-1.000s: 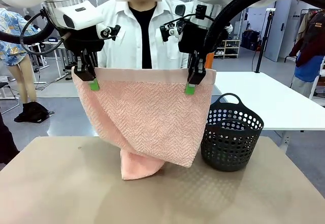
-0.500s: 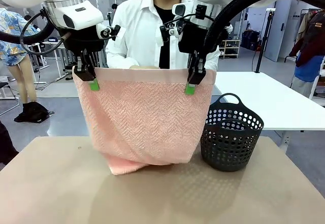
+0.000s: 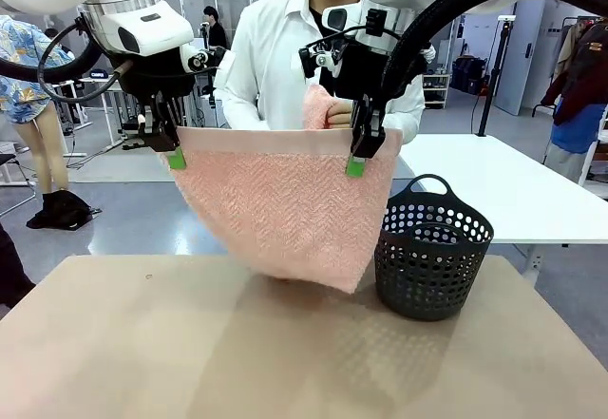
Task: Fold the towel.
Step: Release the end of the 100 cm Hotel Towel you were holding and grab the top end of the folded side.
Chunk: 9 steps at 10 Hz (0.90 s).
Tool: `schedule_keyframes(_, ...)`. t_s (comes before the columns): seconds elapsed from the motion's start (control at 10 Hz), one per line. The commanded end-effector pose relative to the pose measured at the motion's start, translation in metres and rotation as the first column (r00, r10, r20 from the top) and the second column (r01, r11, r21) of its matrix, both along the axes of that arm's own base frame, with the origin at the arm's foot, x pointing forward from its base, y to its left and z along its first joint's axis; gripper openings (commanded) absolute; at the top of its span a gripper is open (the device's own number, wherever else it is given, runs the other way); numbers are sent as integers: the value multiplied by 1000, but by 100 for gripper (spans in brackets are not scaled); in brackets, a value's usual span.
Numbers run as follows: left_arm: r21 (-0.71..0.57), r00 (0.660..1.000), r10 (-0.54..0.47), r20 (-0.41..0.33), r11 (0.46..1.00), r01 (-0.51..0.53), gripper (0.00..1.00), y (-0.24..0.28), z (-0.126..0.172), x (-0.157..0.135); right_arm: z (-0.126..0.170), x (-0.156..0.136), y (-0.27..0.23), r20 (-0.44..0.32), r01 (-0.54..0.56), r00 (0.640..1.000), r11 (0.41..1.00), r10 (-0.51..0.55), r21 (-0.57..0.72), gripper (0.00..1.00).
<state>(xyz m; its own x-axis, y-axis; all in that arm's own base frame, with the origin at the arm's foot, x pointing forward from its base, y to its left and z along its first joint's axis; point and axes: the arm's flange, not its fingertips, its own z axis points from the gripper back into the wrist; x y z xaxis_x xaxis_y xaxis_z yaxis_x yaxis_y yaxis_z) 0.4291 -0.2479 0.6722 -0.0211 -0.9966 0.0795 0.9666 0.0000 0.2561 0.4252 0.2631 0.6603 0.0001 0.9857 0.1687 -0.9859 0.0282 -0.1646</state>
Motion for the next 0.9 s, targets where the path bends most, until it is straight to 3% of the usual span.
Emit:
schedule_keyframes(0.0,1,1000,-7,-1,1000,7,0,1,3,1,1,0,0,3,0,1000,1000,0,0,0)
schedule_keyframes(0.8,1,1000,-7,-1,1000,7,0,1,3,1,1,0,0,3,0,1000,1000,0,0,0)
